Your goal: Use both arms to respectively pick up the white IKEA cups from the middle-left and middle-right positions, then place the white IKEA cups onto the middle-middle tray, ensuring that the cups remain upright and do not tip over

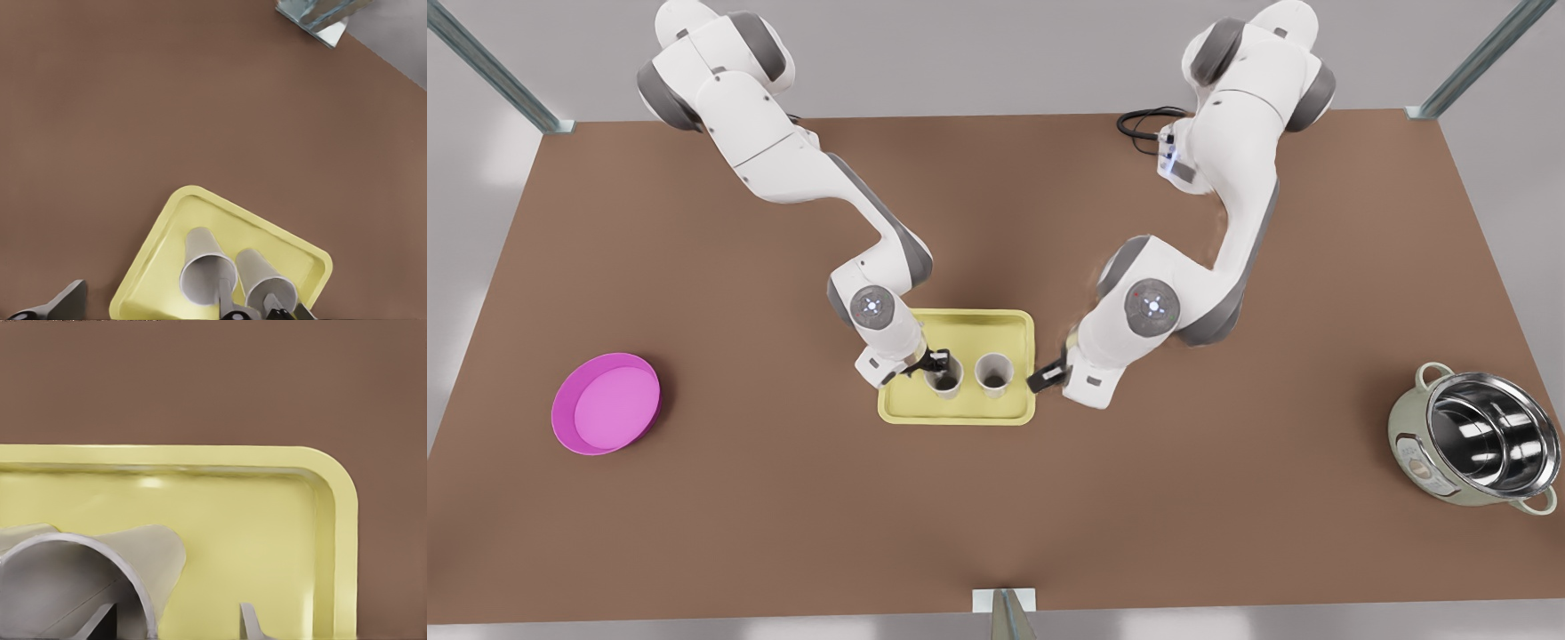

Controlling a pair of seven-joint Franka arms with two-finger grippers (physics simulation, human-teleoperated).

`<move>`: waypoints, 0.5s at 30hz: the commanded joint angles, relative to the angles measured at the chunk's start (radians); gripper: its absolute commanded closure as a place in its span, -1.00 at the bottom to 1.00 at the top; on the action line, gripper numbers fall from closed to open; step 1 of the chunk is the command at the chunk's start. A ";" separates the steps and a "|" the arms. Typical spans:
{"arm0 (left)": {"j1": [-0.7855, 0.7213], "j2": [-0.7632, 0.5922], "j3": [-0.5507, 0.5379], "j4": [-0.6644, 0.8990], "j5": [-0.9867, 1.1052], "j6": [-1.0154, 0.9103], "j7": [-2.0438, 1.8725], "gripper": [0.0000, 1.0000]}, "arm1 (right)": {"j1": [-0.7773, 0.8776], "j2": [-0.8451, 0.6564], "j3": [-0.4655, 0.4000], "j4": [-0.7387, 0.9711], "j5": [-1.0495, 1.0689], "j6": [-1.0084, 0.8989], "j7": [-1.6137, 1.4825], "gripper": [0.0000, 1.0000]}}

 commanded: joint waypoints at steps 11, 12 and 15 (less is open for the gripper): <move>0.287 -0.280 0.033 -0.095 0.135 -0.637 0.967 -1.00 | -0.023 -0.062 0.001 -0.003 0.034 -0.045 0.106 -1.00; 0.288 -0.281 0.025 -0.092 0.138 -0.654 0.967 -1.00 | -0.029 -0.091 0.001 -0.003 0.032 -0.084 0.102 -1.00; 0.297 -0.281 0.025 -0.092 0.135 -0.670 0.970 -1.00 | -0.149 -0.114 -0.007 0.141 0.029 -0.370 -0.125 -1.00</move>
